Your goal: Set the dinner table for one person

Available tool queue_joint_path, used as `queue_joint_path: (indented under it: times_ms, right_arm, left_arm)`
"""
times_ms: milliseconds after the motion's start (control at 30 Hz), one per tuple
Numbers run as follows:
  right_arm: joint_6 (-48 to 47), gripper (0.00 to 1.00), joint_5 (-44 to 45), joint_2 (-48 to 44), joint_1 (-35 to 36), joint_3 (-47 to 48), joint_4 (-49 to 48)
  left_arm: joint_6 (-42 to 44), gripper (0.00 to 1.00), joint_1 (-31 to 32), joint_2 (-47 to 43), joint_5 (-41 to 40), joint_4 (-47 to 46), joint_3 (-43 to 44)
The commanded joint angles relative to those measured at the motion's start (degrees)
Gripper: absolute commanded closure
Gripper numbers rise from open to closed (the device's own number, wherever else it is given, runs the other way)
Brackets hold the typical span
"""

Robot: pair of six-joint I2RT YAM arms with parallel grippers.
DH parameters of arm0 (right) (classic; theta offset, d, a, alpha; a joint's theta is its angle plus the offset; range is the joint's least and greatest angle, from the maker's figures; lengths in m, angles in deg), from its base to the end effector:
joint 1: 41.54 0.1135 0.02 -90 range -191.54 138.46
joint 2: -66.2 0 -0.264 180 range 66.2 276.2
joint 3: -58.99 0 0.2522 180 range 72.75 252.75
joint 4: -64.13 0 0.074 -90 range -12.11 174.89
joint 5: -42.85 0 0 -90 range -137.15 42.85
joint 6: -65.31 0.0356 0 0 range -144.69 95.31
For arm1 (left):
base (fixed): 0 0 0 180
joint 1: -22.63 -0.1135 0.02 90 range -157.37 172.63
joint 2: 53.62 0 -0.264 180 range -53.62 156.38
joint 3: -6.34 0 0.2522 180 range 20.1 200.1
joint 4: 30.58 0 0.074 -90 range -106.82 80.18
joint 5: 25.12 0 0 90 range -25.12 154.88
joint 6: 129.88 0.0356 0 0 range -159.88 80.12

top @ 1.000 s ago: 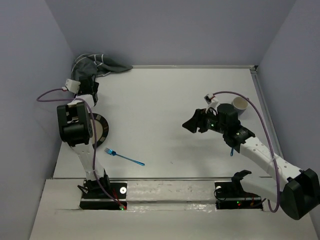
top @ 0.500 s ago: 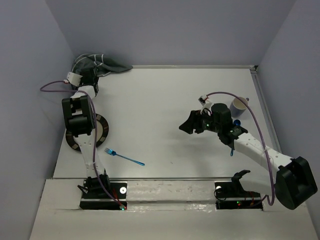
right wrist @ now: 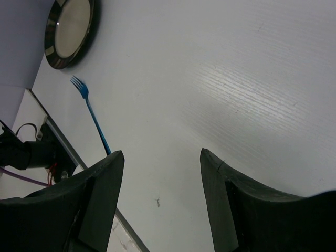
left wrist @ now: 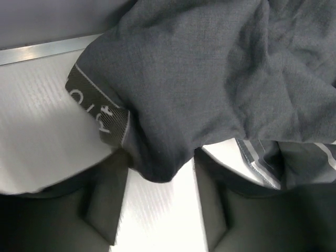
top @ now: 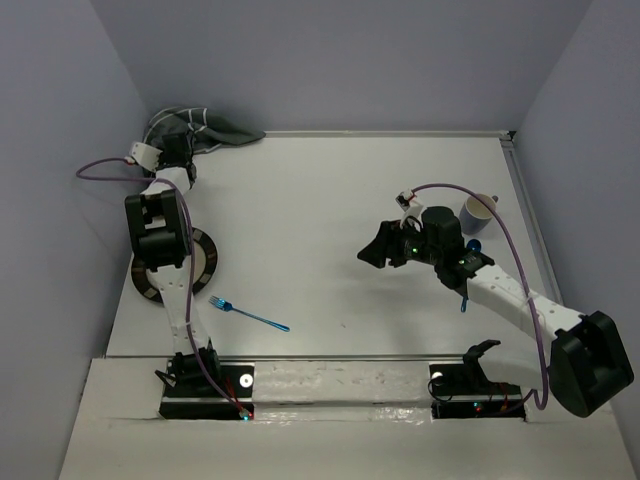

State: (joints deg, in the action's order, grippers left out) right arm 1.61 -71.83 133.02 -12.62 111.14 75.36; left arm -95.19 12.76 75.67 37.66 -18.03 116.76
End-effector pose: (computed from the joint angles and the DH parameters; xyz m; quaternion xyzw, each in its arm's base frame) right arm 0.2166 0.1367 0.2459 -0.1323 0.8252 0.4008 0.3754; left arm 0.5056 0.1045 0.1812 -0.5536 0.6522 0.0057 0.5179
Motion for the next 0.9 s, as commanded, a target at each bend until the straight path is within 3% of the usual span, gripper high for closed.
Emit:
queue_joint_path:
  times_ms: [0,33,167,400,600,867]
  right_arm:
    - [-1.3,0.34,-0.8,0.5,0.3,-0.6,-3.9]
    - [-1.3,0.34,-0.7,0.7,0.3,-0.6,-3.9]
    - [-1.3,0.34,0.0,0.5,0.3,-0.2,-4.0]
    - [-0.3,0.35,4.4,-2.3,0.3,-0.4,-3.5]
    - [3.8,0.35,12.6,-7.4,0.3,-0.4,-2.5]
    - [-1.3,0.36,32.4,-14.3,0.3,6.3,6.7]
  left_arm:
    - [2.0,0.57,-0.5,1.7,-2.0,1.1,5.7]
    - [3.0,0.71,-0.4,2.4,-1.6,1.1,7.0]
    - [5.7,1.00,-0.2,2.3,0.2,1.1,8.1]
    - [13.2,1.00,5.5,-1.3,6.1,-2.6,5.2]
    - [17.9,1.00,19.5,-11.1,13.8,-19.2,-11.6]
    - [18.0,1.00,34.4,-20.9,22.7,-30.4,-28.3]
